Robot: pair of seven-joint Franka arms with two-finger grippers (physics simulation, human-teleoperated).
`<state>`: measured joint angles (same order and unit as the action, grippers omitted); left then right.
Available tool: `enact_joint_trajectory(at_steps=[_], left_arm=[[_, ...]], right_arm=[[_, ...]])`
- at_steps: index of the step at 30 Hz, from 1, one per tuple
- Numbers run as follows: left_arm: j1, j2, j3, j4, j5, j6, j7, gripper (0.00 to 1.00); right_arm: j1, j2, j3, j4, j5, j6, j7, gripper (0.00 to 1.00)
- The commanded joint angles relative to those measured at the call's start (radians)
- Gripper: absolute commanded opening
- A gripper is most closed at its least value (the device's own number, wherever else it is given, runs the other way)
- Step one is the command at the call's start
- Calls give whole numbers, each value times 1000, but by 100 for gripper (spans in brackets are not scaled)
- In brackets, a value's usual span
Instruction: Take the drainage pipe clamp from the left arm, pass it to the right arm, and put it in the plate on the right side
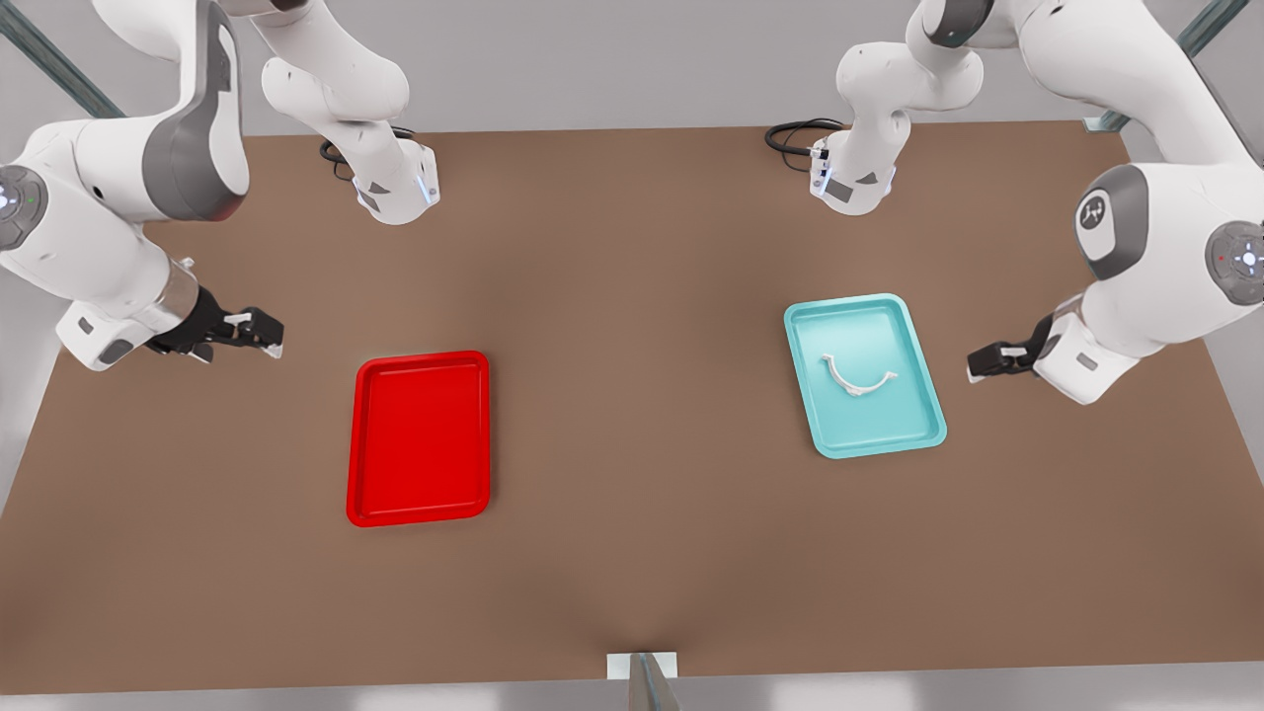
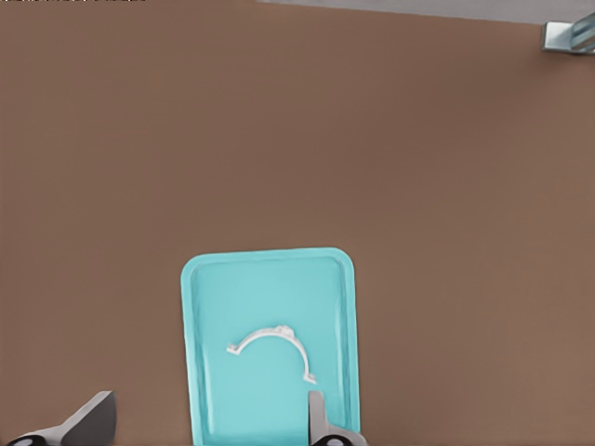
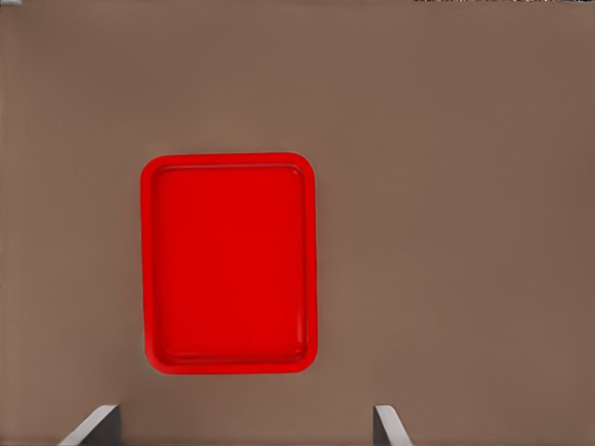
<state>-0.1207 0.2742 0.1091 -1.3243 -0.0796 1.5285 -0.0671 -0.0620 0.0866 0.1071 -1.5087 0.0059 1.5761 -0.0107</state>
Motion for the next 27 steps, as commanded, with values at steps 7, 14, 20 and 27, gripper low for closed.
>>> enact_joint_trajectory(at_steps=[7, 14, 20, 27], left_arm=[[-13, -92, 6, -364, 78, 344, -1302, 100], [26, -187, 3, -782, 101, 726, -2036, 100], [38, -173, 0, -941, 98, 818, -2182, 100], [18, -110, -16, -1067, 96, 1022, -2338, 100]], right_arm=[[-2, -1, 3, 1, 0, 1, -12, 100], [-2, -1, 3, -1, 2, -1, -14, 100], [-4, -1, 2, -1, 2, -2, -12, 100], [-9, -2, 2, -2, 2, -8, -14, 100]])
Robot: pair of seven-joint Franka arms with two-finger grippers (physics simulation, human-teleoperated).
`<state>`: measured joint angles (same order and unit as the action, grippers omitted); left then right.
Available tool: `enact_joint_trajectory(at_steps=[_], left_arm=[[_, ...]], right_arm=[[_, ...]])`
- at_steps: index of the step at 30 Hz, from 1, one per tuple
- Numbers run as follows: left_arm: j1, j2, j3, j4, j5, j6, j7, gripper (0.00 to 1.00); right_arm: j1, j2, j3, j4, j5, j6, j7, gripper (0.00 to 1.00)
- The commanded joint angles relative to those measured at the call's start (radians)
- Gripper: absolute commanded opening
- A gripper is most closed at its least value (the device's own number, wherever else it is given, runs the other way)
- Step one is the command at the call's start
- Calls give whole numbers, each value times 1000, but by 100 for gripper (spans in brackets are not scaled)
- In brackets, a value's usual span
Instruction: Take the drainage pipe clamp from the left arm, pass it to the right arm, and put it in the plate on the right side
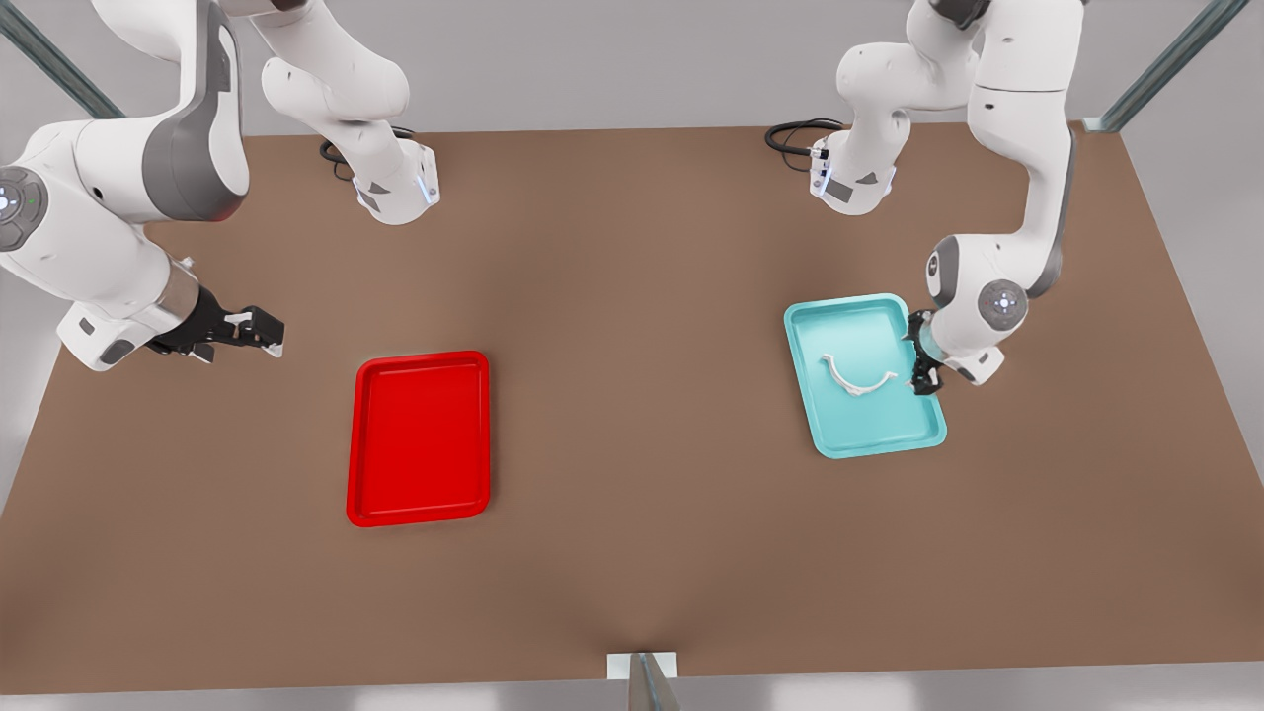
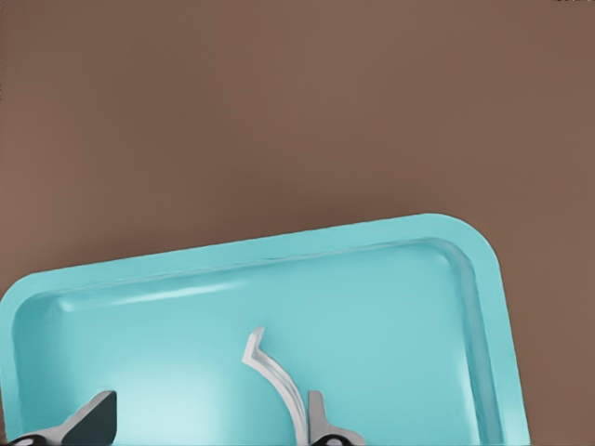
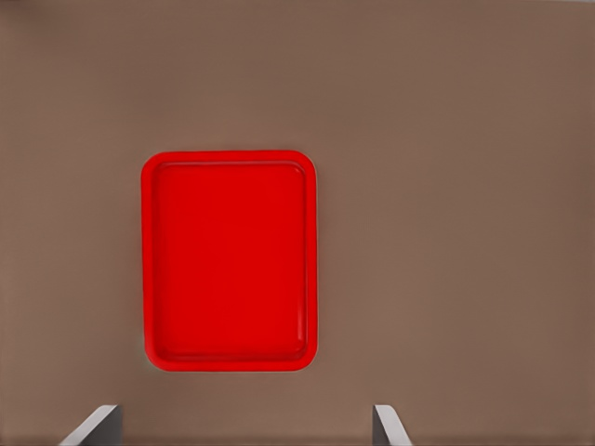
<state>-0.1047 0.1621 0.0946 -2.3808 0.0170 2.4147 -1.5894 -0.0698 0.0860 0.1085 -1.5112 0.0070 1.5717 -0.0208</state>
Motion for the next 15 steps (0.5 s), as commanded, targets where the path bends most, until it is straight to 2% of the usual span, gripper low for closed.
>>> enact_joint_trajectory(at_steps=[1, 6, 13, 15], left_arm=[[2, 16, -1, -11, -2, 155, -830, 100], [0, 63, -16, -40, -3, 264, -885, 99], [8, 122, -39, -38, -3, 314, -885, 99], [7, 137, -39, -38, -3, 316, -885, 96]], right_arm=[[-2, -2, 0, 0, 1, -4, -7, 100], [-4, -2, 0, -1, 1, -5, -8, 100], [-4, -2, -1, -1, 1, -5, -8, 100], [-4, -2, -1, -1, 1, -5, -10, 100]])
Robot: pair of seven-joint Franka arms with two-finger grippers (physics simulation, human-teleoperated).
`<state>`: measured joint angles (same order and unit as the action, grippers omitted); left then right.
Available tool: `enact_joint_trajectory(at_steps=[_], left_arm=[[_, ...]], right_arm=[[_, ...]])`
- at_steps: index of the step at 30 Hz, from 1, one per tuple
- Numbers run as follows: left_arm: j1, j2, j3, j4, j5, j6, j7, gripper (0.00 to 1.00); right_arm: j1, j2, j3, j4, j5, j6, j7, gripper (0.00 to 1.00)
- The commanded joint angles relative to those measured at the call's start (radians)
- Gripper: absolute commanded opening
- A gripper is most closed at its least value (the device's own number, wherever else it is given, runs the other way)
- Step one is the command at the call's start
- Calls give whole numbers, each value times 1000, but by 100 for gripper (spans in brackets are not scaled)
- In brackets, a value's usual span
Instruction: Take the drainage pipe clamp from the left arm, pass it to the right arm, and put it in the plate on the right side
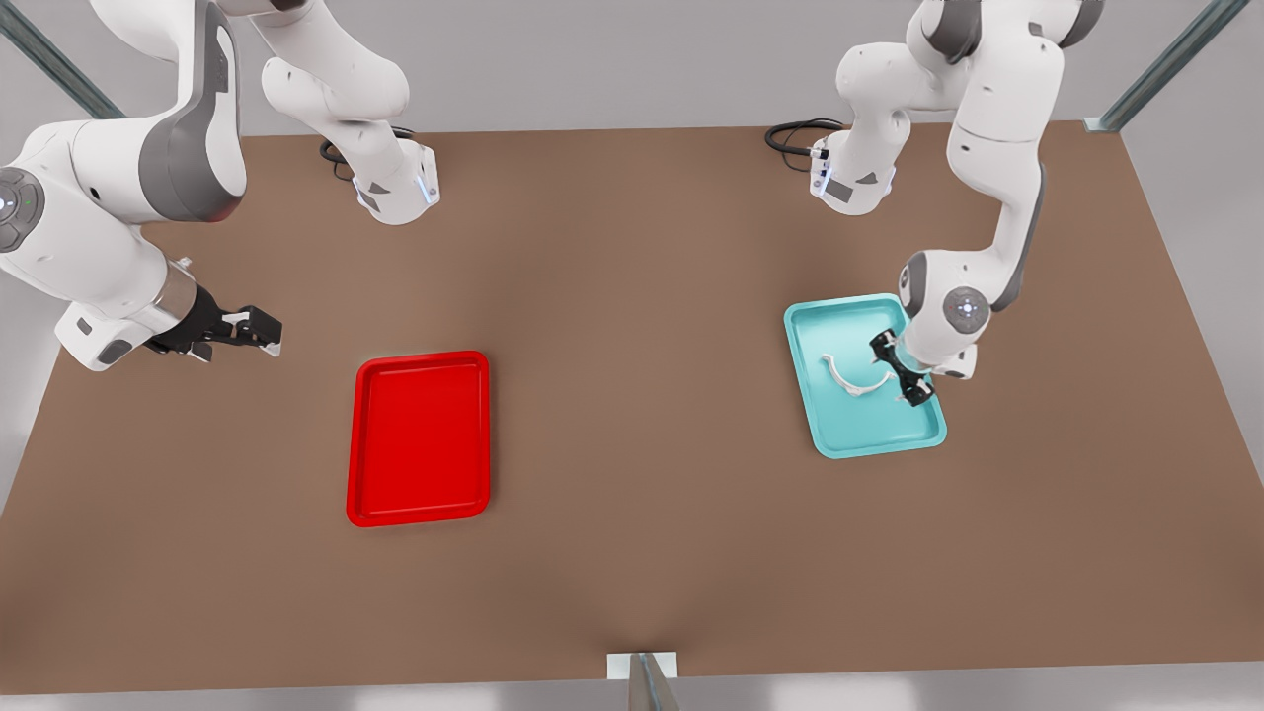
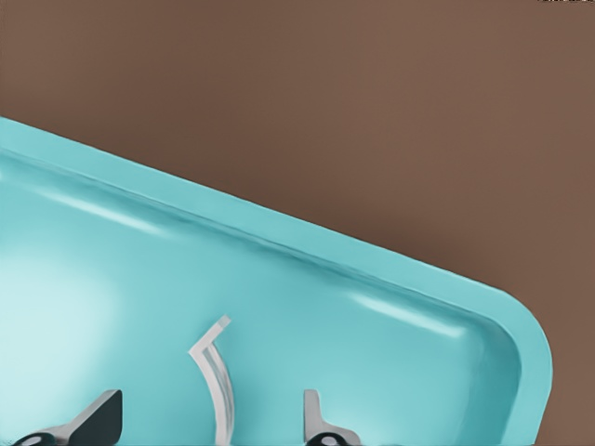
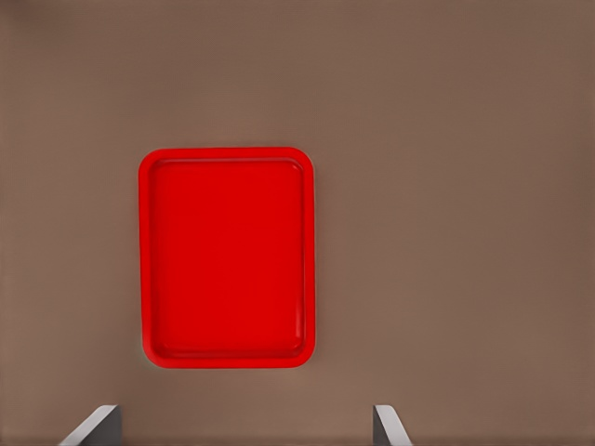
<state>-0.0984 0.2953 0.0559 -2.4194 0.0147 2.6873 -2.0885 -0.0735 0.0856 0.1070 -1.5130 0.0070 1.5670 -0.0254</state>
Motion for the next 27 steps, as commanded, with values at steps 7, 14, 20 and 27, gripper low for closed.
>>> enact_joint_trajectory(at_steps=[7, 14, 20, 27], left_arm=[[-1, 33, 1, 0, -1, 71, -386, 44], [-1, 41, 1, 0, -1, 72, -386, 40], [-1, 48, 1, 0, 1, 72, -386, 29], [-3, 51, 1, 0, 7, 72, -377, 21]], right_arm=[[-2, -1, 0, 0, 1, -1, -4, 100], [-3, -1, -1, -1, 2, -4, -16, 100], [-3, -1, -1, -1, 1, -4, -16, 100], [-3, -1, -1, -1, 1, -4, -16, 100]])
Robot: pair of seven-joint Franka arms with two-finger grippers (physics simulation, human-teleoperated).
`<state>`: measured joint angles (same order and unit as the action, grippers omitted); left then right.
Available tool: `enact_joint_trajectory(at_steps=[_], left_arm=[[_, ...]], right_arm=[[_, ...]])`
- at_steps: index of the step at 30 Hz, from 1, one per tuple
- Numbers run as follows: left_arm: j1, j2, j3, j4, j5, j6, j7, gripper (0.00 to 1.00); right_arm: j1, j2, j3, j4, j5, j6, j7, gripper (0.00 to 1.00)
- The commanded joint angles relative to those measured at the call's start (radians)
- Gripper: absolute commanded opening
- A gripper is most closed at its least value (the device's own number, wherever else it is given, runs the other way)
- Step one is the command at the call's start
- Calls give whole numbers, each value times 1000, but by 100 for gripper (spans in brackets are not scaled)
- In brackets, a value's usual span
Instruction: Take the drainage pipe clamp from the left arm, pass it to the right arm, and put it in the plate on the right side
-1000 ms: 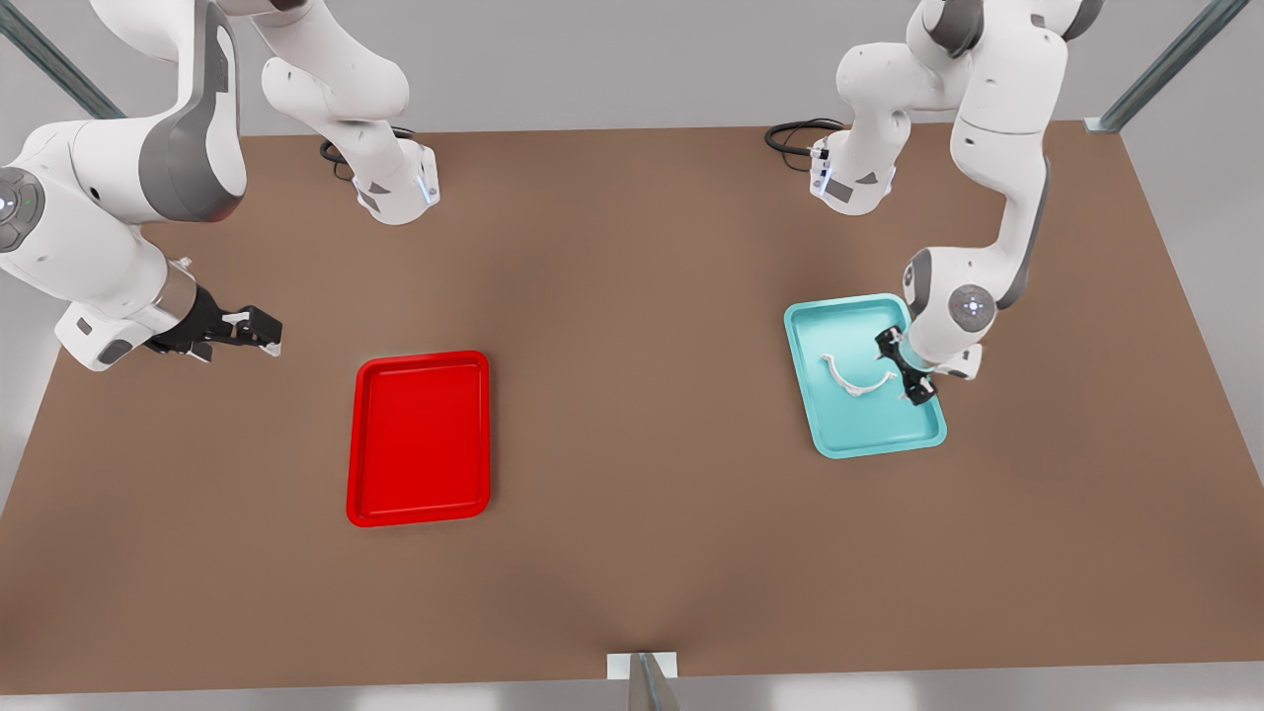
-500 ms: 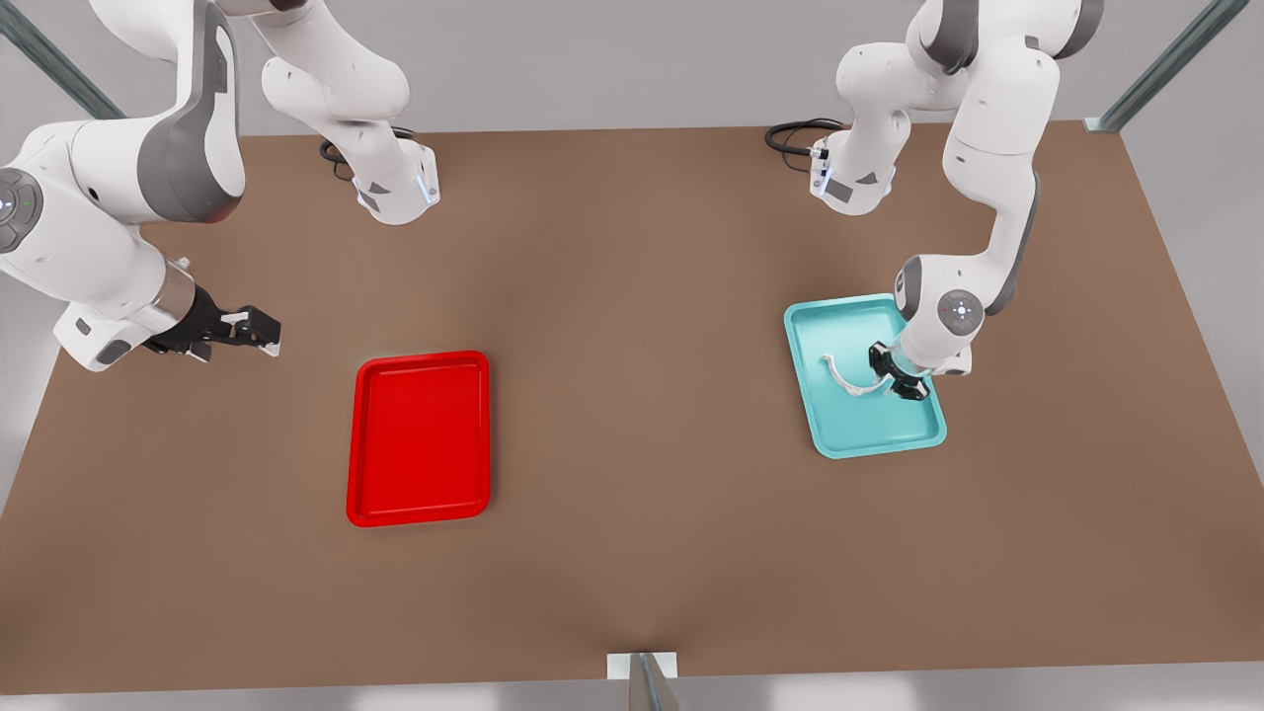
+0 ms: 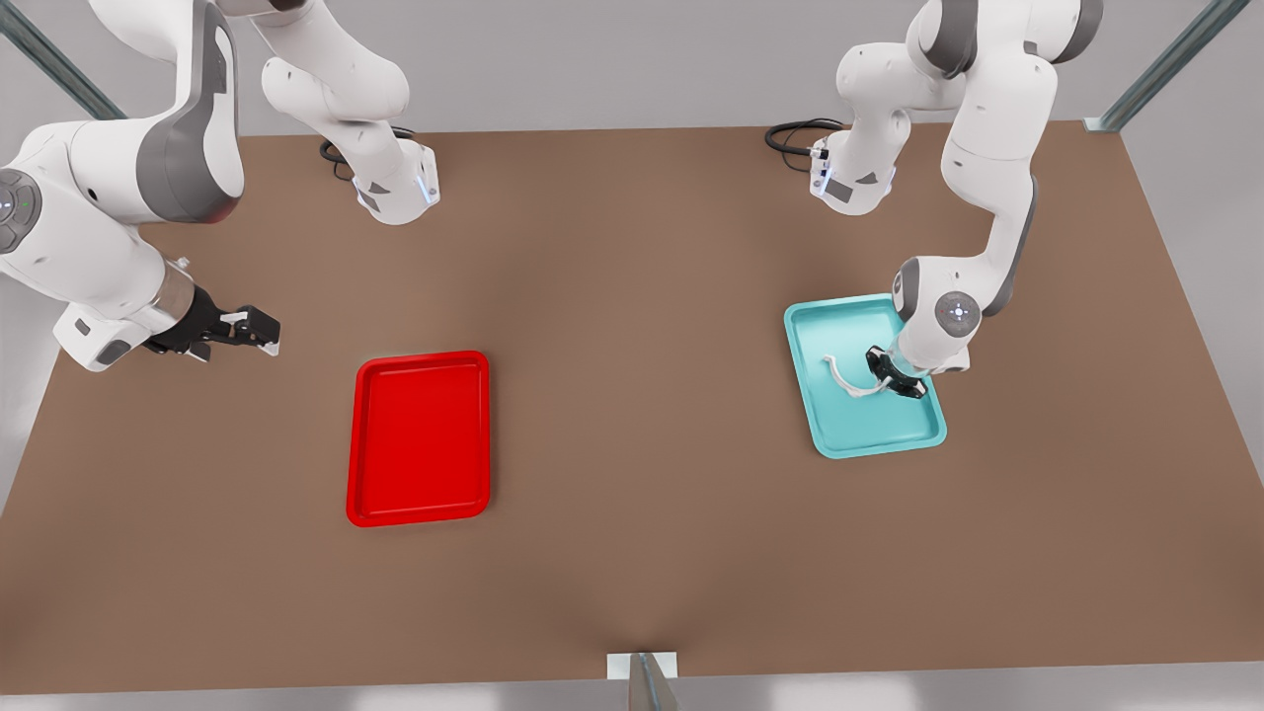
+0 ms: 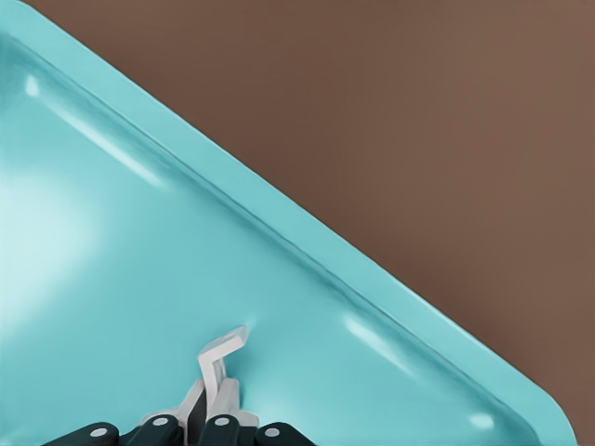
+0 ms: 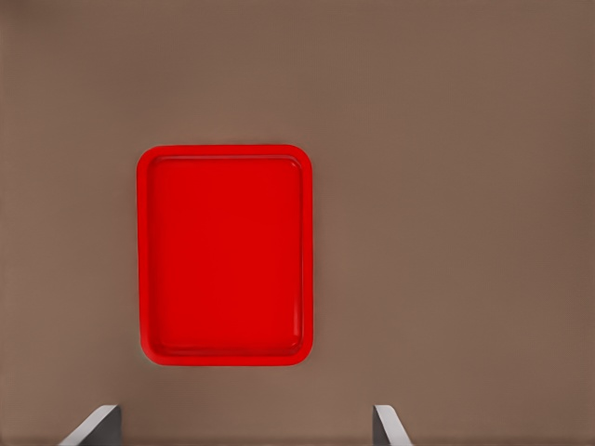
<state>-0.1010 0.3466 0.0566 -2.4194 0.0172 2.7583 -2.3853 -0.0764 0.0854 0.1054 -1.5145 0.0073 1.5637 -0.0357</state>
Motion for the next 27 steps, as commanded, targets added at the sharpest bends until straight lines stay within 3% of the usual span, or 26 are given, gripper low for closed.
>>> enact_joint_trajectory(at_steps=[1, 5, 8, 11, 14, 17, 21, 24, 27], left_arm=[[-2, -3, 0, 0, 6, 1, -63, 21], [-2, -61, 2, 26, 4, -26, 113, 21], [-3, -74, -15, 135, 0, -186, 149, 21], [-91, -54, -50, 334, -144, -399, 101, 21], [-284, 14, -50, 609, -269, -585, -187, 21], [-443, 199, -52, 933, -290, -707, -357, 21], [-551, 344, -55, 1158, -295, -703, -581, 21], [-588, 361, -70, 1218, -295, -695, -699, 21], [-602, 361, -77, 1232, -295, -695, -765, 21]], right_arm=[[0, -1, 0, 0, 0, -1, -6, 100], [0, -1, 0, 0, 0, -1, -6, 100], [3, -1, 3, 0, 0, -1, -3, 100], [14, 0, 31, 4, 2, 2, 14, 100], [14, 11, 168, 10, 2, 27, 237, 100], [12, 37, 197, 14, 2, 56, 293, 100], [66, 200, 201, 33, 77, 263, 315, 100], [164, 281, 200, 28, 69, 384, 488, 100], [188, 275, 215, 1, 68, 372, 577, 100]])
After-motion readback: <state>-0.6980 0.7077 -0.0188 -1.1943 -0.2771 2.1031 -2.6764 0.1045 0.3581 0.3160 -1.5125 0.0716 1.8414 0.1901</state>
